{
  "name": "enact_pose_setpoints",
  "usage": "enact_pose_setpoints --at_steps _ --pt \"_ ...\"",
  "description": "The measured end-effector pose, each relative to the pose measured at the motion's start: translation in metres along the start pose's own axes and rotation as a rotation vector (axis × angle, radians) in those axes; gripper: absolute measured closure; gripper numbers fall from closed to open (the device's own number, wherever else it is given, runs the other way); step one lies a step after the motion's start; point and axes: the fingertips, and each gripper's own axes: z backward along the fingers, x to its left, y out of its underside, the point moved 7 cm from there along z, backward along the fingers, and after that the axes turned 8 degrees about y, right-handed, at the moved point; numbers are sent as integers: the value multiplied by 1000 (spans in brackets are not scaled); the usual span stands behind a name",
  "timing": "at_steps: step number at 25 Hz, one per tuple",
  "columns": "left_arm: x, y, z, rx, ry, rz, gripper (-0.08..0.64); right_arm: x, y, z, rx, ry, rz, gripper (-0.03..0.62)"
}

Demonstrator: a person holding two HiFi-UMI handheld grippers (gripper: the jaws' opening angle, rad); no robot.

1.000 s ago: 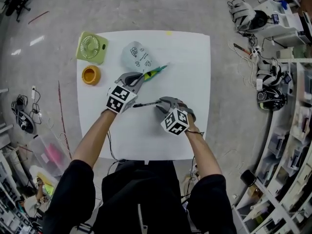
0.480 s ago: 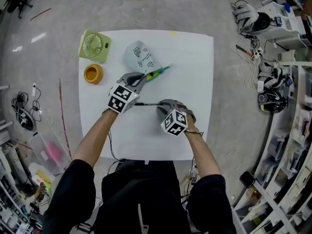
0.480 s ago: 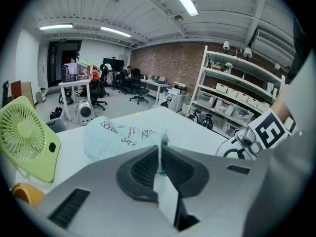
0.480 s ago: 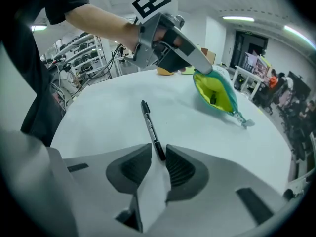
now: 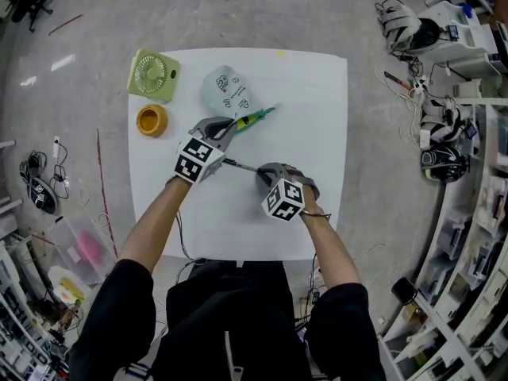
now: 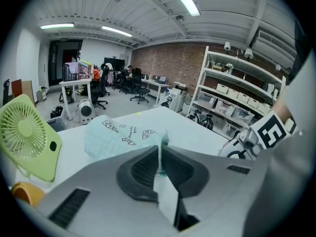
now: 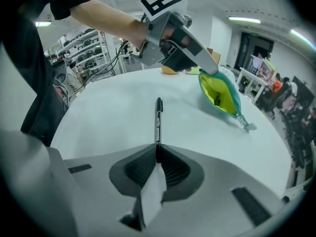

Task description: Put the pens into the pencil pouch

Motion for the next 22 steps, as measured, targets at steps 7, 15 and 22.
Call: enact_pose_setpoints --at_steps 7,15,22 --pt "2 -3 -2 -11 2 13 520 -2 1 11 -26 10 -22 549" --pt "6 -3 0 -33 3 53 520 -12 4 51 -84 78 -122 549" --pt "5 -4 -1 -39 6 81 520 -20 21 78 -94 133 -229 549"
